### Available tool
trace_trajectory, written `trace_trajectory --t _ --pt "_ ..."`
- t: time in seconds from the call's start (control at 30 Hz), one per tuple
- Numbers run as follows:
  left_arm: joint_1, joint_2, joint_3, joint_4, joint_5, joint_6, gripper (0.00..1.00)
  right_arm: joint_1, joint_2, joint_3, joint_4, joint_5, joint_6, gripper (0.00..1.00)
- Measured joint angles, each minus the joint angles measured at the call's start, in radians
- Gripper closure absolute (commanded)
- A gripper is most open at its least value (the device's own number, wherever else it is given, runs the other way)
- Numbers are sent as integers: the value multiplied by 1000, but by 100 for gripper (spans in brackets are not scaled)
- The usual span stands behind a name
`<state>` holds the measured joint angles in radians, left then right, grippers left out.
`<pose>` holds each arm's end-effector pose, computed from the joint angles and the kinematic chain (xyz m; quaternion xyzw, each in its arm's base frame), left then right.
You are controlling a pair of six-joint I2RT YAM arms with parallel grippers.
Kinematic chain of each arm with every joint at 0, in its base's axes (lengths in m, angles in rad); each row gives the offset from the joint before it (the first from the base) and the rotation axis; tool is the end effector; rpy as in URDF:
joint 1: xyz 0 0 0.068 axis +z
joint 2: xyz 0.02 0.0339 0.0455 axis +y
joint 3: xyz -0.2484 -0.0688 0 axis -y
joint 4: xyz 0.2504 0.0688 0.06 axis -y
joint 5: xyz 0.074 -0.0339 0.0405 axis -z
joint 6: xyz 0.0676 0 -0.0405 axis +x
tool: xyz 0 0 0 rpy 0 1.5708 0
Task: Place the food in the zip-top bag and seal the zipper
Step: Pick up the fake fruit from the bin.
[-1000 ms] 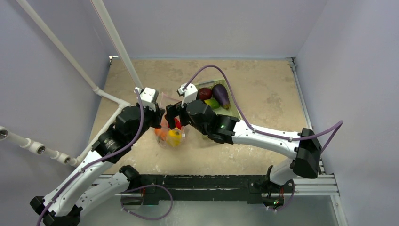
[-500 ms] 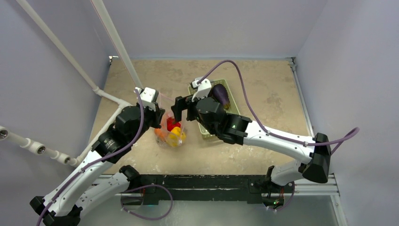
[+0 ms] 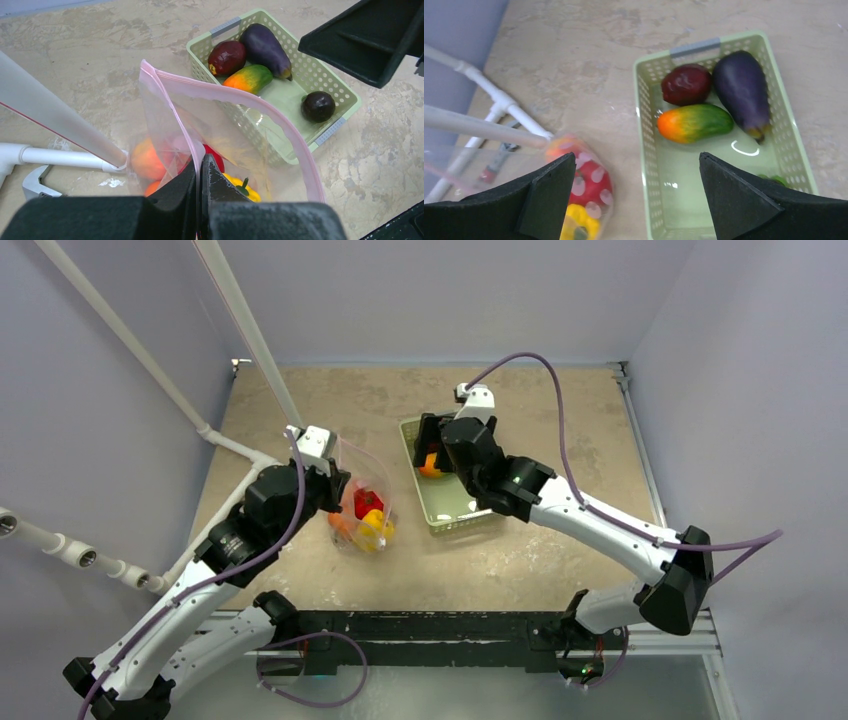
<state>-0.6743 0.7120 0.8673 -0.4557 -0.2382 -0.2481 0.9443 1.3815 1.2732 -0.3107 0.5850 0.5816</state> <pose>0.1689 -0.1146 0.3325 0.1001 0.7961 -0.1765 0.5701 0.2341 0.2598 0.3370 0.0096 0.8182 0.1856 0.5440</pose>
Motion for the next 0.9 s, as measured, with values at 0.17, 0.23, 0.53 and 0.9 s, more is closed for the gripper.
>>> trace_trajectory --t 0.17,0.23,0.53,0.9 --pt "0 -3 0 0 0 2 100 -59 17 -6 -80 -1 40 6" --pt "0 -4 0 0 1 2 100 -79 28 -15 -103 -1 52 6" --pt "0 -6 0 0 1 2 100 -162 141 -43 -236 2 112 6" --pt "0 -31 0 0 11 2 100 -167 289 -58 -349 39 196 6"
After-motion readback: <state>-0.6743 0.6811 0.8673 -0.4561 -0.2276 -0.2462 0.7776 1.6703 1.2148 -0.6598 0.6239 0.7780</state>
